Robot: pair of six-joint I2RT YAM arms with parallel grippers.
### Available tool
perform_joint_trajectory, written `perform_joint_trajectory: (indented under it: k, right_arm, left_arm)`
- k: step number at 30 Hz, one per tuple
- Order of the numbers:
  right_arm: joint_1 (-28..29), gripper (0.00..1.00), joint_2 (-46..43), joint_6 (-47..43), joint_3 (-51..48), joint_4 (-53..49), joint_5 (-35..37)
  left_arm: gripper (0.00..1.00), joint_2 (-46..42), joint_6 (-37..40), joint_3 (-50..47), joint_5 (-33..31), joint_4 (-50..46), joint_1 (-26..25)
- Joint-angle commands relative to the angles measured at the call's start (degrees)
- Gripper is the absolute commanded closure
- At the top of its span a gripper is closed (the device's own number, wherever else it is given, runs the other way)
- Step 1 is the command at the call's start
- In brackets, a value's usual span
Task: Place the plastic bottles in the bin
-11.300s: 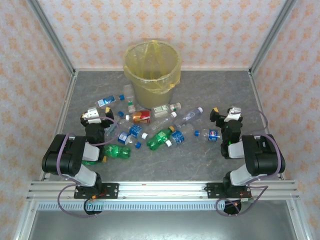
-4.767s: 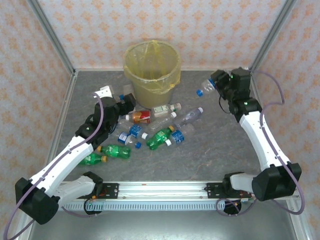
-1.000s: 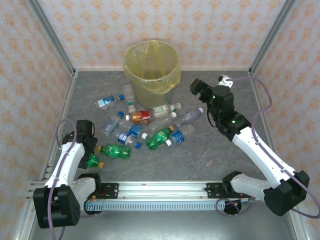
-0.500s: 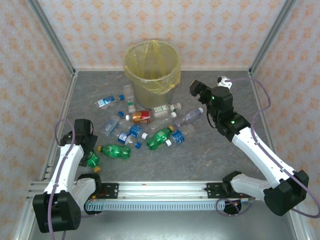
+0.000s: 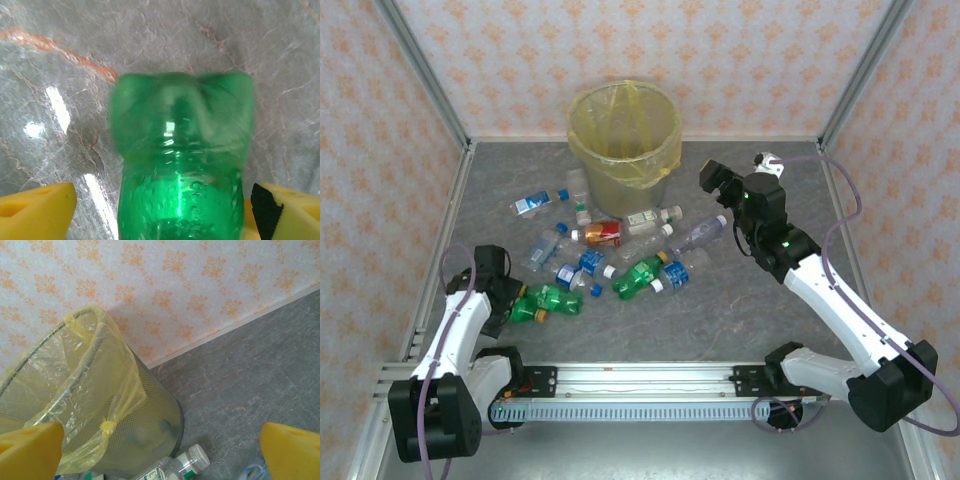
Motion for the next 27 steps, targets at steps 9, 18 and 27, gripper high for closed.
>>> perform_joint_trajectory:
  k: [9, 18, 27]
  right_arm:
    - [-0.15, 0.0, -0.25, 0.32, 1.04, -1.58, -0.97]
    - [-0.16, 0.0, -0.14, 0.47, 1.59, -1.53, -1.79]
    - [-0.11, 0.0, 1.68, 0.37, 4.08, -1.32, -4.07]
  left_arm:
    - [0.2, 3.35, 2.56, -1.96, 0.62, 4.54, 0.48]
    - [0.37, -1.06, 0.39, 0.15, -3.65, 1.06, 0.42]
    - [0.43, -3.92, 1.57, 9.65, -4.69, 1.11, 0.48]
